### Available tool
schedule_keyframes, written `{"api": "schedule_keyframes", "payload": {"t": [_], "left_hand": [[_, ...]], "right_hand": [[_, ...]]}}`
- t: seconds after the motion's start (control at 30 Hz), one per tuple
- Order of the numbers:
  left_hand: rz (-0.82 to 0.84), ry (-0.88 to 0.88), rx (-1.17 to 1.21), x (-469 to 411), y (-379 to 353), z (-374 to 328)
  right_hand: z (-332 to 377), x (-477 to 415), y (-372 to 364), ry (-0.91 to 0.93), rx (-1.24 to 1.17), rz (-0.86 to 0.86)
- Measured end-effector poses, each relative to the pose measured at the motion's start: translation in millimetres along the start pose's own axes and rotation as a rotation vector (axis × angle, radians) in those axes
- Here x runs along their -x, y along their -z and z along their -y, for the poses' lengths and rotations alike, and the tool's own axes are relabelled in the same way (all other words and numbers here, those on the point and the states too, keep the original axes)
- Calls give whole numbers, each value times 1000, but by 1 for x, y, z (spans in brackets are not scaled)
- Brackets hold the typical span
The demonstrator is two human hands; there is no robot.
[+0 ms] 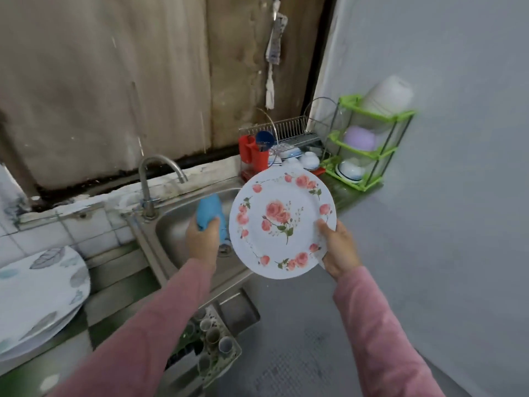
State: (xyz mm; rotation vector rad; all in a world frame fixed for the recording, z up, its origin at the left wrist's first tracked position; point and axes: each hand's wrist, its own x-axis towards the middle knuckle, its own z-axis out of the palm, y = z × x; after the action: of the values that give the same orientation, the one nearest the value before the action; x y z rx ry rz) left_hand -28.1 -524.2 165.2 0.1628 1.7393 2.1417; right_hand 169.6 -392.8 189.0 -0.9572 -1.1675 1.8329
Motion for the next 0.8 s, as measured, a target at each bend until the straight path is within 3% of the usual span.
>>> {"api": "schedule_keyframes", "payload": {"t": [0.37,0.53,0.8], "left_hand": [[252,-60,-63,31,-201,27],[307,-131,-76,-2,-285,30],[219,-169,-2,-81,-422,-1]], "right_hand": [[79,-45,111,425,123,-261],[111,-112,133,549,190,-242],[192,-252,120,679,246,-163]]}}
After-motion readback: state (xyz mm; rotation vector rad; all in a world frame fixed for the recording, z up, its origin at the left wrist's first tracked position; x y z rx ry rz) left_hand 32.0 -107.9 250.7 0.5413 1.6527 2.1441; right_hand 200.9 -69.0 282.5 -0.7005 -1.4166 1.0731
